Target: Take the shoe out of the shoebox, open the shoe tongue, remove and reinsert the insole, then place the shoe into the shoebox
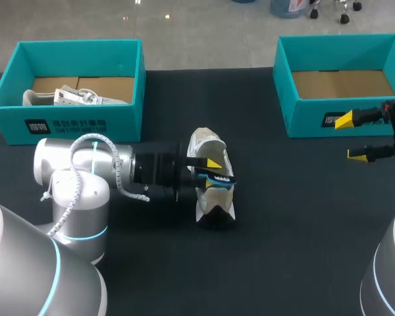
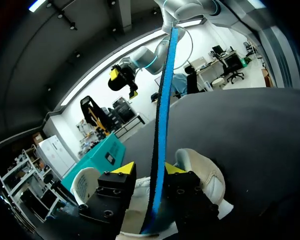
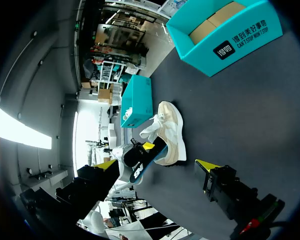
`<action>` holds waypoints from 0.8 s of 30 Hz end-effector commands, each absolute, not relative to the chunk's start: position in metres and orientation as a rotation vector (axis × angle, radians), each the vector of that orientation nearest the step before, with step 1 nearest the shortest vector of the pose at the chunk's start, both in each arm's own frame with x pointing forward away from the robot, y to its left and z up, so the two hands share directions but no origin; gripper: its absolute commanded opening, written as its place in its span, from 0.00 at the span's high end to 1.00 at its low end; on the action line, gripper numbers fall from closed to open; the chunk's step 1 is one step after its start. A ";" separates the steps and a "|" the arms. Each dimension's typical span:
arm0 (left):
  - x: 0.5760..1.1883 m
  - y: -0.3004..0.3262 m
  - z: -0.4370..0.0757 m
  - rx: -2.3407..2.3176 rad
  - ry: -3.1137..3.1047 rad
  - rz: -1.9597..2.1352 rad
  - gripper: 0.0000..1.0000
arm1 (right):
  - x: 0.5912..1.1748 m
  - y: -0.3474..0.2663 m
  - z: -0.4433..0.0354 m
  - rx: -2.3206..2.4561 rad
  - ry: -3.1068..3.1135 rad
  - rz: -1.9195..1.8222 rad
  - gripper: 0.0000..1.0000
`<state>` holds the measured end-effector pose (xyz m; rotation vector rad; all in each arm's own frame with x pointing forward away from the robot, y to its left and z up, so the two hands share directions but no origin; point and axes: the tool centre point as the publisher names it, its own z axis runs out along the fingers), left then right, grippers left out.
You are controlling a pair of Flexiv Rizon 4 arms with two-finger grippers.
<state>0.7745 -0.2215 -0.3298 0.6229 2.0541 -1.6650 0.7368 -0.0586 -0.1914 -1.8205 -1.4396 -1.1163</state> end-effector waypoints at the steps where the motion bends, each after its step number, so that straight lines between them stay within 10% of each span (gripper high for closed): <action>1: 0.769 -0.218 -0.322 0.618 2.048 -1.660 0.47 | 0.736 -0.058 -0.191 -1.826 -1.440 -1.113 0.00; 10: 0.762 -0.217 -0.311 0.638 2.038 -1.647 0.57 | 0.736 -0.058 -0.191 -1.826 -1.440 -1.113 0.00; 14: 0.760 -0.216 -0.310 0.648 2.047 -1.634 1.00 | 0.736 -0.058 -0.191 -1.826 -1.440 -1.113 0.00; 24: 0.767 -0.213 -0.322 0.672 2.091 -1.597 1.00 | 0.736 -0.058 -0.191 -1.826 -1.440 -1.113 0.00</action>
